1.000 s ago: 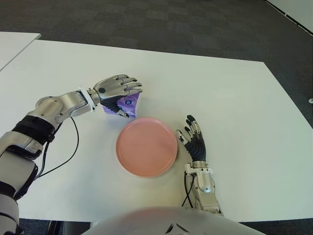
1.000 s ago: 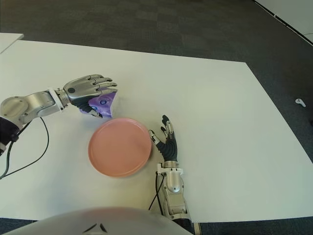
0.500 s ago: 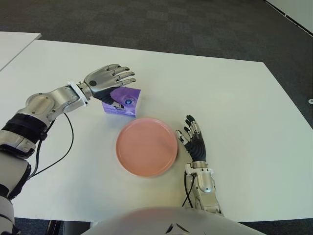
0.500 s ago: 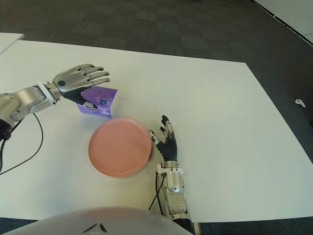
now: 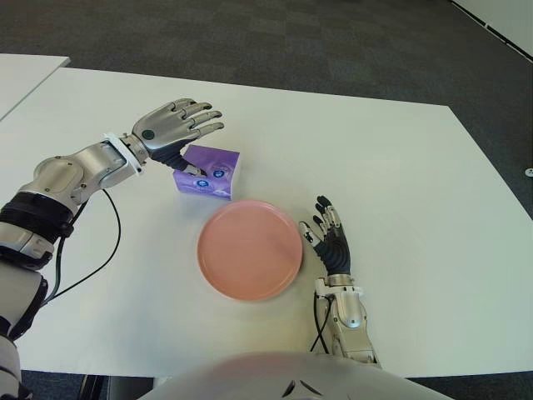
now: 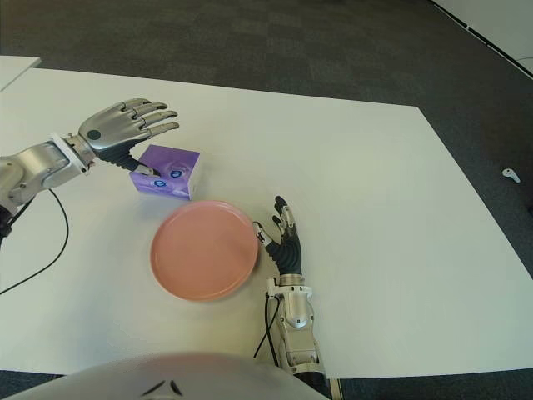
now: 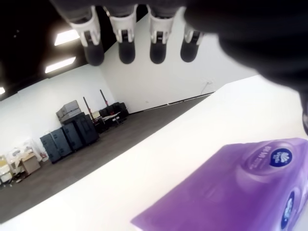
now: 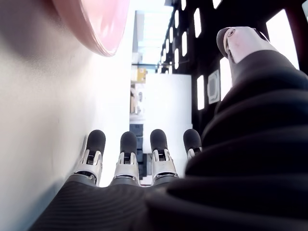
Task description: Put the tissue paper into the plate.
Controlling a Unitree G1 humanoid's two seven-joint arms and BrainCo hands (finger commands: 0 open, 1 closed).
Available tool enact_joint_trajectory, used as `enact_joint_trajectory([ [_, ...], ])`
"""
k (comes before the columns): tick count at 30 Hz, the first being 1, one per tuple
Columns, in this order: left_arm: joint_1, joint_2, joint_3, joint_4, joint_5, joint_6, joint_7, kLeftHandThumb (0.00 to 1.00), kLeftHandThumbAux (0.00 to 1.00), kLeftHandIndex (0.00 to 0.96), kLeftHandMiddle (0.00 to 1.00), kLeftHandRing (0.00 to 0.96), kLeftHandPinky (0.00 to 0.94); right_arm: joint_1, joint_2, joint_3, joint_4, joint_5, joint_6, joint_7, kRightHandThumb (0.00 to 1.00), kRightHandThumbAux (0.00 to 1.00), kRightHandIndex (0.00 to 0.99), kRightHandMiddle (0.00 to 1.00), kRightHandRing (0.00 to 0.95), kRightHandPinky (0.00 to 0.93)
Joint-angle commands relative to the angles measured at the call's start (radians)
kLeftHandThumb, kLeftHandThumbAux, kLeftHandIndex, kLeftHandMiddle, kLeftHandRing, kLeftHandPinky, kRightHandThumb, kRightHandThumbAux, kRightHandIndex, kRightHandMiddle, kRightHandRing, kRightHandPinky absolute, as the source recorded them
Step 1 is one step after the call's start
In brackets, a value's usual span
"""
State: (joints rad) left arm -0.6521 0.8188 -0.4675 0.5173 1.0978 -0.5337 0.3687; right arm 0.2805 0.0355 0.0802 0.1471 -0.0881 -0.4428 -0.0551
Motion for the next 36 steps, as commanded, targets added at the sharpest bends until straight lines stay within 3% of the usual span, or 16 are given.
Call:
enact_joint_trajectory([
  [1, 0.022, 0.008, -0.016, 0.030, 0.011, 0.008, 0.006, 0.000, 0.311, 0.000, 0.000, 0.000, 0.000, 0.070, -0.007, -0.006, 0.102, 0.010, 0.065, 0.010, 0.000, 0.677, 0.000, 0.000, 0.000, 0.000],
  [36, -0.020, -0.078, -0.124, 0.269, -0.025, -0.035, -0.046, 0.004, 0.296, 0.000, 0.000, 0.000, 0.000, 0.070, 0.002, -0.008, 0.105, 0.000, 0.069, -0.016, 0.038, 0.677, 0.000, 0.000, 0.000, 0.000],
])
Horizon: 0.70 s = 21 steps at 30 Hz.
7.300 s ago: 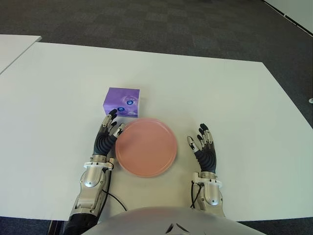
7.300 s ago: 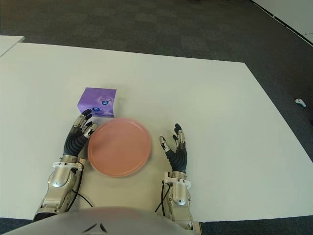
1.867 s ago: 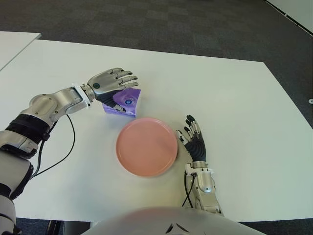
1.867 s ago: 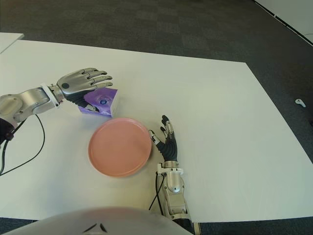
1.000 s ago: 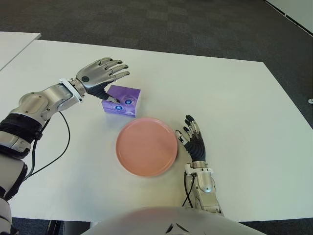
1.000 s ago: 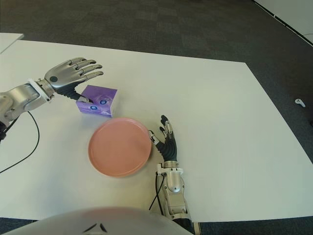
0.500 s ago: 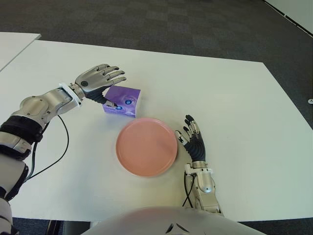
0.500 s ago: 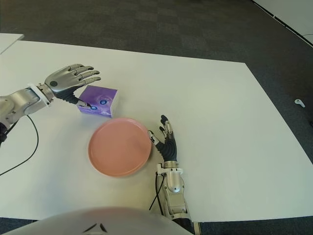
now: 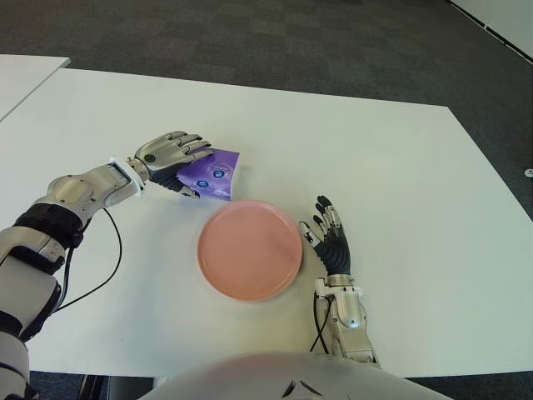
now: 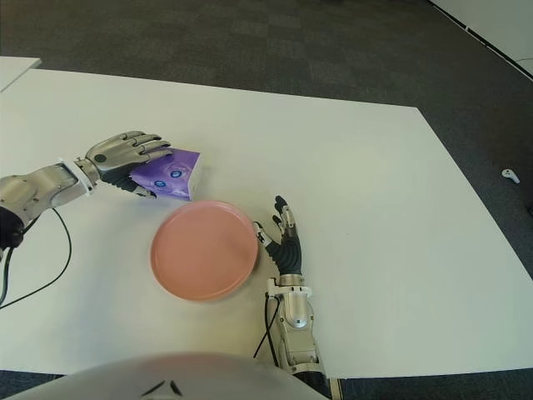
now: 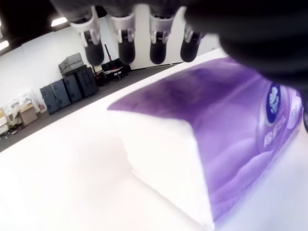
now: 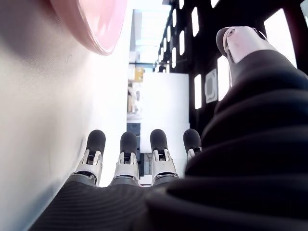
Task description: Put the tissue paper into the plate.
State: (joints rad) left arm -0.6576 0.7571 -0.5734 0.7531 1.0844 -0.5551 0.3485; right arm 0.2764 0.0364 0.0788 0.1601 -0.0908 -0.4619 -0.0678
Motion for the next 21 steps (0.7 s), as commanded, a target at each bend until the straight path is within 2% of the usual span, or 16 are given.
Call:
enact_joint_trajectory([
  [1, -0.016, -0.018, -0.019, 0.039, -0.013, -0.014, -0.028, 0.006, 0.296, 0.000, 0.000, 0.000, 0.000, 0.075, 0.001, -0.006, 0.091, 0.002, 0.089, -0.004, 0.039, 0.675, 0.000, 0.000, 0.000, 0.000],
  [11, -0.025, -0.032, -0.035, 0.070, -0.019, -0.016, -0.030, 0.012, 0.294, 0.000, 0.000, 0.000, 0.000, 0.075, 0.004, -0.003, 0.087, 0.002, 0.098, -0.005, 0.033, 0.664, 0.000, 0.000, 0.000, 0.000],
  [21, -0.044, -0.064, -0.072, 0.119, 0.001, 0.020, -0.011, 0.007, 0.292, 0.000, 0.000, 0.000, 0.000, 0.072, 0.010, -0.001, 0.098, 0.003, 0.084, -0.008, 0.018, 0.686, 0.000, 0.000, 0.000, 0.000],
])
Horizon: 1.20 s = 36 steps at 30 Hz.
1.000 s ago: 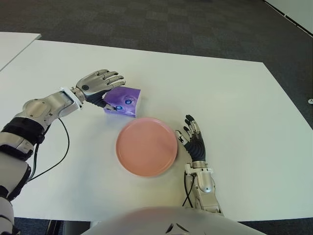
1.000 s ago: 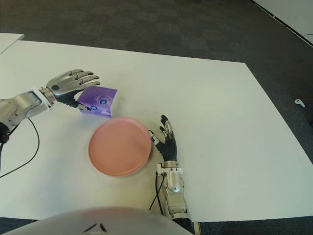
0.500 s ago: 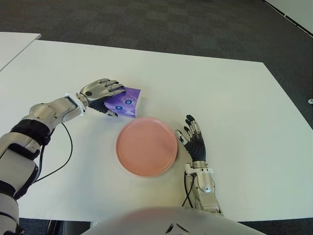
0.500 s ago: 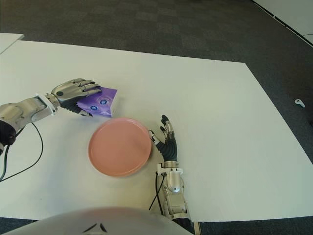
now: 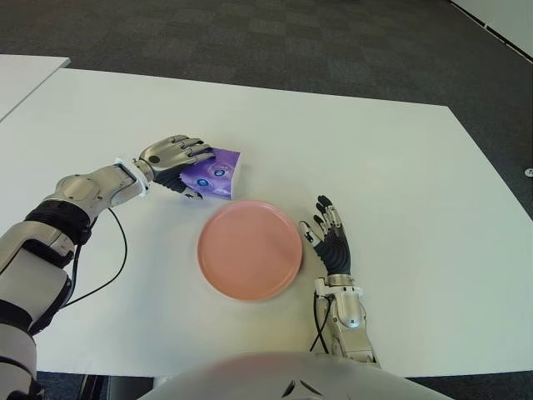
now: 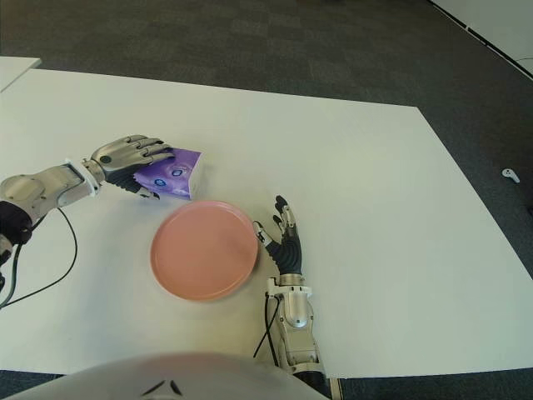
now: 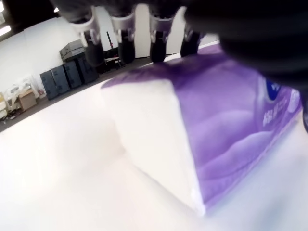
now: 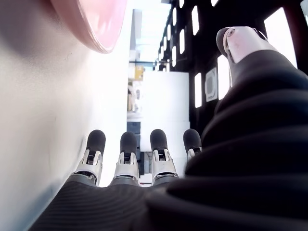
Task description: Put the tissue paper into the plate.
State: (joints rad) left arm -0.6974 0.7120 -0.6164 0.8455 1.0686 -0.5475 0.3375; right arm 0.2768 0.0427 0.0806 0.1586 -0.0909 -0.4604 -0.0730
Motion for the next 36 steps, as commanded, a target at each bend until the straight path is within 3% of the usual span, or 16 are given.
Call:
enact_joint_trajectory([
  [1, -0.007, -0.023, -0.032, 0.030, 0.018, 0.017, 0.001, 0.007, 0.292, 0.000, 0.000, 0.000, 0.000, 0.071, 0.004, -0.002, 0.100, 0.003, 0.082, -0.003, 0.019, 0.688, 0.000, 0.000, 0.000, 0.000],
  [22, -0.025, -0.046, -0.061, 0.053, 0.019, 0.052, 0.092, 0.000, 0.290, 0.000, 0.000, 0.000, 0.000, 0.077, 0.002, 0.007, 0.093, -0.001, 0.087, -0.002, 0.001, 0.673, 0.000, 0.000, 0.000, 0.000],
  [28, -0.027, -0.045, -0.069, 0.045, 0.023, 0.052, 0.113, 0.000, 0.295, 0.000, 0.000, 0.000, 0.000, 0.032, -0.015, -0.006, 0.183, 0.006, 0.032, 0.008, 0.001, 0.658, 0.000, 0.000, 0.000, 0.000],
  [36, -0.029, -0.050, -0.089, 0.042, 0.037, 0.067, 0.134, 0.000, 0.307, 0.000, 0.000, 0.000, 0.000, 0.038, -0.011, -0.001, 0.183, -0.010, 0.016, -0.009, 0.009, 0.667, 0.000, 0.000, 0.000, 0.000],
])
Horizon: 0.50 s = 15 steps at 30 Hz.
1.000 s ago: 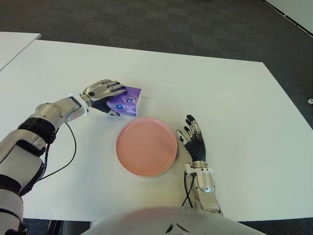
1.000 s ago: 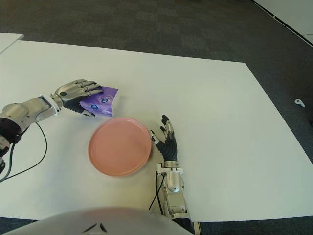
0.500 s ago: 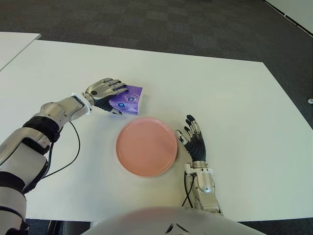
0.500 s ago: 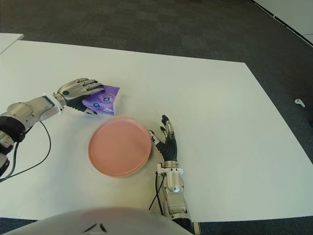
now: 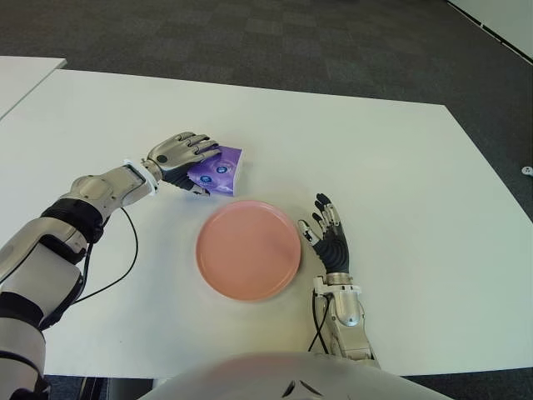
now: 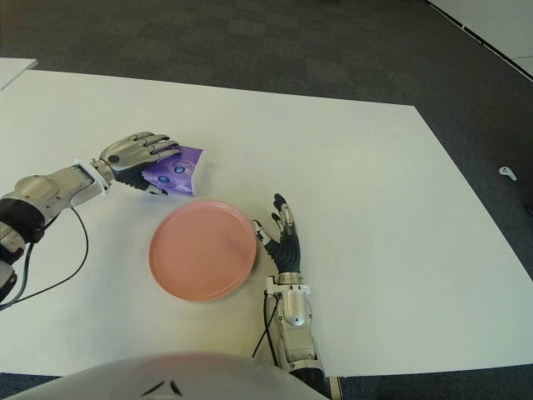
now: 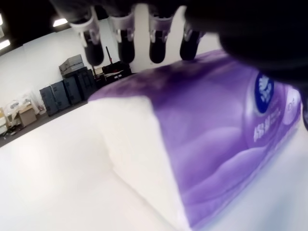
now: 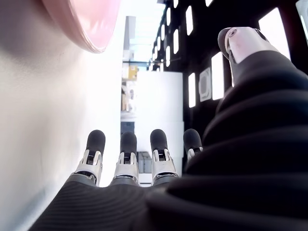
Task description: Put the tissue paper into the plate.
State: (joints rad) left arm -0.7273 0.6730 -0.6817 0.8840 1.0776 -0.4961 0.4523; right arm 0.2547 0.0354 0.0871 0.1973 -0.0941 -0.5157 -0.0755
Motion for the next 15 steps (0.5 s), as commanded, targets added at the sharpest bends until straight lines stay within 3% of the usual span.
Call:
enact_joint_trajectory([
  [1, 0.002, -0.016, -0.029, 0.008, 0.034, 0.023, 0.026, 0.000, 0.311, 0.000, 0.000, 0.000, 0.000, 0.059, -0.005, -0.008, 0.147, -0.007, 0.067, -0.005, 0.011, 0.669, 0.000, 0.000, 0.000, 0.000],
  [8, 0.006, -0.042, -0.061, 0.050, 0.074, 0.076, 0.093, 0.000, 0.328, 0.000, 0.000, 0.000, 0.000, 0.054, -0.009, -0.006, 0.173, -0.003, 0.033, 0.003, 0.012, 0.677, 0.000, 0.000, 0.000, 0.000],
  [15, -0.001, -0.069, -0.099, 0.105, 0.118, 0.154, 0.242, 0.003, 0.359, 0.000, 0.000, 0.000, 0.000, 0.052, -0.016, -0.009, 0.192, 0.004, 0.020, 0.011, 0.001, 0.689, 0.000, 0.000, 0.000, 0.000],
])
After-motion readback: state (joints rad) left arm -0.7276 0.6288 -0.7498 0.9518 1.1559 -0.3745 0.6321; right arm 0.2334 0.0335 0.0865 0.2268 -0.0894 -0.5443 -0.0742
